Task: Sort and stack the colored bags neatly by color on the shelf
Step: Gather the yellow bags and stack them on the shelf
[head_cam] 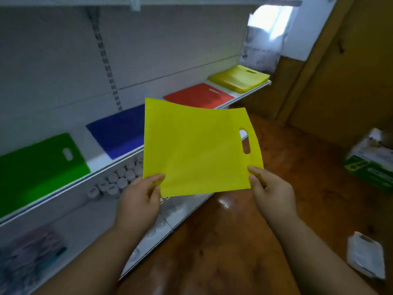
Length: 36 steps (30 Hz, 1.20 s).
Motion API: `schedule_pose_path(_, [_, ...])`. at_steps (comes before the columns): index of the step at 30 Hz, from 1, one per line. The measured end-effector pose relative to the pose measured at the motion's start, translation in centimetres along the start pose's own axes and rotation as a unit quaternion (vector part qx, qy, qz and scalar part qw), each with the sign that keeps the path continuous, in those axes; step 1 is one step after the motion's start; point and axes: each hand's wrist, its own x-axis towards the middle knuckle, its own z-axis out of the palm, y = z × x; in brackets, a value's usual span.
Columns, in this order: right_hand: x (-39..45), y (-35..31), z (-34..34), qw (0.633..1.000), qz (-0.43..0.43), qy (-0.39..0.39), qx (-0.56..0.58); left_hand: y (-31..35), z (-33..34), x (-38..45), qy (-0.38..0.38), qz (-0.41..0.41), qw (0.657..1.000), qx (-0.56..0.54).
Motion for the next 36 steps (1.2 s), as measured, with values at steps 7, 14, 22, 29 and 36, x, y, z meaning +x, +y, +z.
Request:
schedule_pose_path(7, [7.9, 7.9, -5.2, 0.999, 0.029, 0.031, -0.024, 6.8, 9.6, 6.7, -0.032, 0.023, 0.999, 0.0])
schedule_pose_path(14, [18.5, 12.2, -4.4, 0.998, 0.046, 0.044, -0.025, 8.2, 17.1, 17.3, -0.056, 0.031, 0.998, -0.027])
schedule_pose_path(22, [29.2, 19.7, -9.0, 0.986, 0.09, 0.113, -0.078, 16.6, 27.6, 29.8, -0.111, 0.071, 0.991, -0.029])
schedule_pose_path(29, [41.3, 28.2, -10.8, 0.991, 0.05, 0.076, -0.094, 21.3, 37.4, 36.4, -0.088, 0.057, 0.994, -0.032])
schedule_pose_path(36, [56.0, 30.6, -10.7, 0.996, -0.05, -0.014, -0.075, 24.7, 41.2, 42.2, 0.01, -0.045, 0.999, 0.026])
